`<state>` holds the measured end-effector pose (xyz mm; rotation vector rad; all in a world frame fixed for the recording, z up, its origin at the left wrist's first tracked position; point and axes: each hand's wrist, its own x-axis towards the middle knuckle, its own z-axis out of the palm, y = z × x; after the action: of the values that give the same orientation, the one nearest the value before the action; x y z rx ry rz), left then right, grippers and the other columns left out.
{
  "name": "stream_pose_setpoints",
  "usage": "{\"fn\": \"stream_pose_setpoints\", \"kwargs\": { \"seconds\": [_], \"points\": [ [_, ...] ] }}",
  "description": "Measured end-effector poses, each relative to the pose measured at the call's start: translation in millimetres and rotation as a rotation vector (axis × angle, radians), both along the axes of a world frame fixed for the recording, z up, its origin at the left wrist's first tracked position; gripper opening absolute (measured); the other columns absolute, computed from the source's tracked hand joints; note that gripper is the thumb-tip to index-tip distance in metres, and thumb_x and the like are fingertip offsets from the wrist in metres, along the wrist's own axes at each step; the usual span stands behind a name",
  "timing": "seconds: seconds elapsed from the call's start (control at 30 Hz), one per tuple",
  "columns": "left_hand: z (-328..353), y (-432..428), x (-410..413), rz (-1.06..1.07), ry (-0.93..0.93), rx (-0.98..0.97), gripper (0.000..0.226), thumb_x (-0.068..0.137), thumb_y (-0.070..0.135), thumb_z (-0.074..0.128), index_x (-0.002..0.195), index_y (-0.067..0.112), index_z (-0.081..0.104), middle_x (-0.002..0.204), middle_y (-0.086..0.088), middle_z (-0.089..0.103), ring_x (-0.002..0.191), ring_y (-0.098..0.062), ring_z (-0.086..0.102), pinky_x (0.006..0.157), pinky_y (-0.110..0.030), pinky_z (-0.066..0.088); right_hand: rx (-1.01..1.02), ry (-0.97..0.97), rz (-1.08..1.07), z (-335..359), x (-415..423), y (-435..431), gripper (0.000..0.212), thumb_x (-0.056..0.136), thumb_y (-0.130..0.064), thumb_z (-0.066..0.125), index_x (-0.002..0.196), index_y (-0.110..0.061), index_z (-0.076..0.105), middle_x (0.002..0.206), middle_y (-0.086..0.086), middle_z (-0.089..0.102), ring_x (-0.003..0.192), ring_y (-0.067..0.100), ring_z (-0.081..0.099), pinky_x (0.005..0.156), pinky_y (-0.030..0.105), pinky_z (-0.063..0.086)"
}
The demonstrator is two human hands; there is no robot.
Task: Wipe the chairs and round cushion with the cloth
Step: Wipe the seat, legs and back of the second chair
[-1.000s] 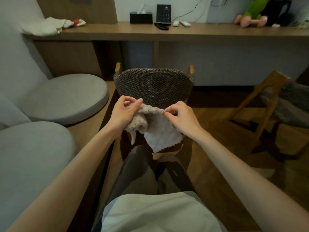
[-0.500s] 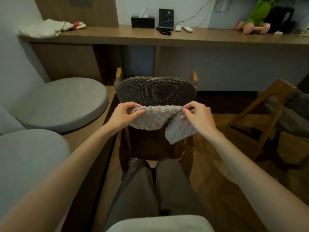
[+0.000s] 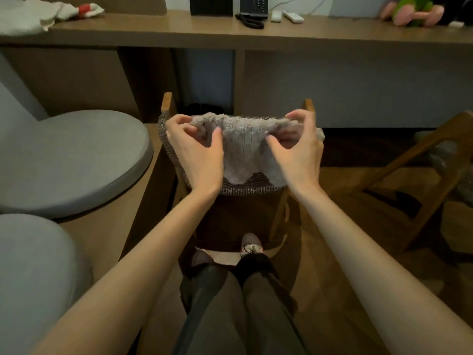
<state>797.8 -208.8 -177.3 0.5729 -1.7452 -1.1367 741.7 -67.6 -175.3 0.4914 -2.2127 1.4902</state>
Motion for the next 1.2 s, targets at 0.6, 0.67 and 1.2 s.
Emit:
{"fn": "stream_pose_setpoints", "kwargs": {
  "seconds": [0.6,0.67,1.2],
  "points": [
    [-71,-14,-34,0.066,0.096,-0.7,0.019,0.086,0.016,0.07,0.105,0.014,0.071,0.106,-0.013,0.058,0.096,-0.022,0.045,0.088,-0.017,0.031,0.074,0.529,-0.119,-85,-28,-30,0.02,0.079,0.004,0.07,0.098,0.0,0.064,0.095,0.026,0.057,0.088,0.019,0.05,0.08,0.017,0.043],
    [-78,-12,-33,0.042,0.078,-0.682,0.016,0.086,0.015,0.07,0.101,0.011,0.072,0.099,-0.016,0.061,0.093,-0.02,0.047,0.085,-0.018,0.035,0.064,0.5,-0.119,-88,-29,-31,0.015,0.077,0.006,0.07,0.092,0.004,0.067,0.091,0.026,0.058,0.088,0.017,0.051,0.083,0.007,0.037],
    [-198,-22,-41,-0.062,-0.221,-0.654,0.014,0.082,0.012,0.072,0.096,0.009,0.07,0.108,-0.001,0.048,0.091,-0.025,0.047,0.074,-0.024,0.038,0.306,0.177,0.119,-193,-47,-30,0.01,0.073,0.001,0.074,0.077,0.0,0.065,0.087,0.015,0.058,0.072,0.024,0.059,0.061,0.03,0.045]
  ]
}}
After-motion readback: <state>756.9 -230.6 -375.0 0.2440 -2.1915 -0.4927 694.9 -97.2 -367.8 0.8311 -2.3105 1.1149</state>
